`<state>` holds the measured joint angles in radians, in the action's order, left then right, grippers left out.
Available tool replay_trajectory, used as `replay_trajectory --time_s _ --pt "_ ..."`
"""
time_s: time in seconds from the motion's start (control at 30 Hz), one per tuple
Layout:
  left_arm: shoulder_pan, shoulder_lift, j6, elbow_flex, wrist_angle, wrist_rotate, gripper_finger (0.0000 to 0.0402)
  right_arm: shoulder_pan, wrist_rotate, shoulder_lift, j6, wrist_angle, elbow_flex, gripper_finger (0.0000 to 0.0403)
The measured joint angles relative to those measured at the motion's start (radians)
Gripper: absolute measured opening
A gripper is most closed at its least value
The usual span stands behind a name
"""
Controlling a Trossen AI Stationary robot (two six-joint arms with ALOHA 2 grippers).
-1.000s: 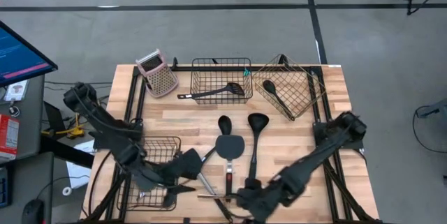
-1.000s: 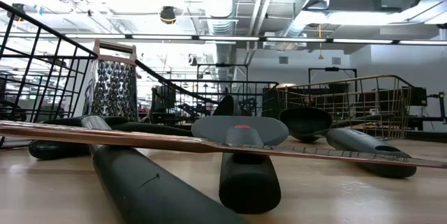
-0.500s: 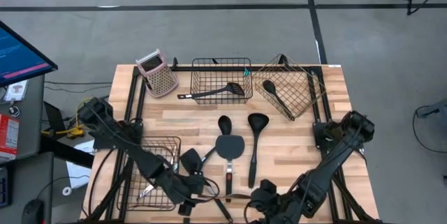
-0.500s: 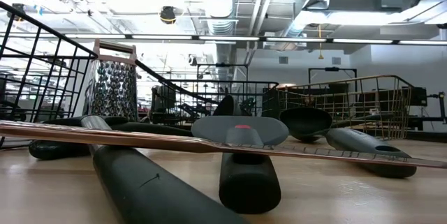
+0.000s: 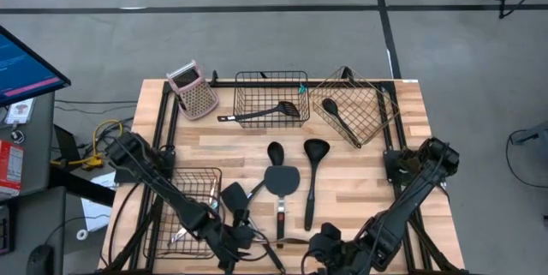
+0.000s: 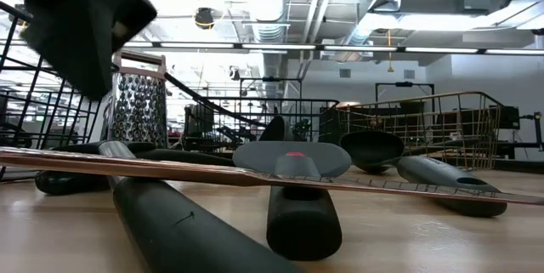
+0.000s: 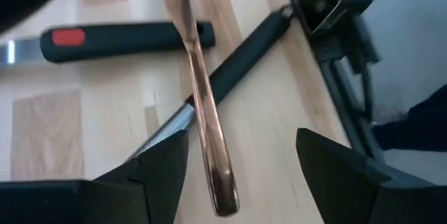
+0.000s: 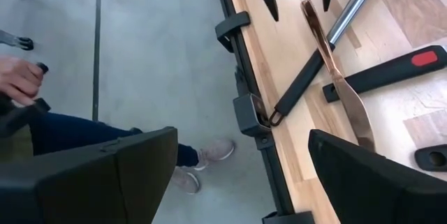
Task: Pick & Place Kitchen Items
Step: Put the brown table knife into the bottom wire basket
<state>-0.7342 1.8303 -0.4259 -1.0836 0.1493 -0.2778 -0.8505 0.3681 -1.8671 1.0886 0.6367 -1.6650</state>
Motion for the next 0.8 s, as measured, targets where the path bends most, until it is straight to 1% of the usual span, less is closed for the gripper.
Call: replay_trajectory --time_s 0.2,0.33,0.63,0.8 --pt "0.018 0.041 -0.038 0.000 0.002 0.001 0.0249 0.000 0.000 0.000 0.005 0.000 0.000 0.0317" --pt "0.035 0.056 -0.054 0.000 0.009 0.047 0.0246 0.000 0.000 0.000 0.005 0.000 0.000 0.0317" --pt "0.042 0.057 -0.054 0.000 0.058 0.120 0.0205 0.000 0.001 0.000 0.005 0.000 0.000 0.0317" --pt "0.042 0.057 -0.053 0.000 0.060 0.120 0.0200 0.000 0.001 0.000 0.005 0.000 0.000 0.0317"
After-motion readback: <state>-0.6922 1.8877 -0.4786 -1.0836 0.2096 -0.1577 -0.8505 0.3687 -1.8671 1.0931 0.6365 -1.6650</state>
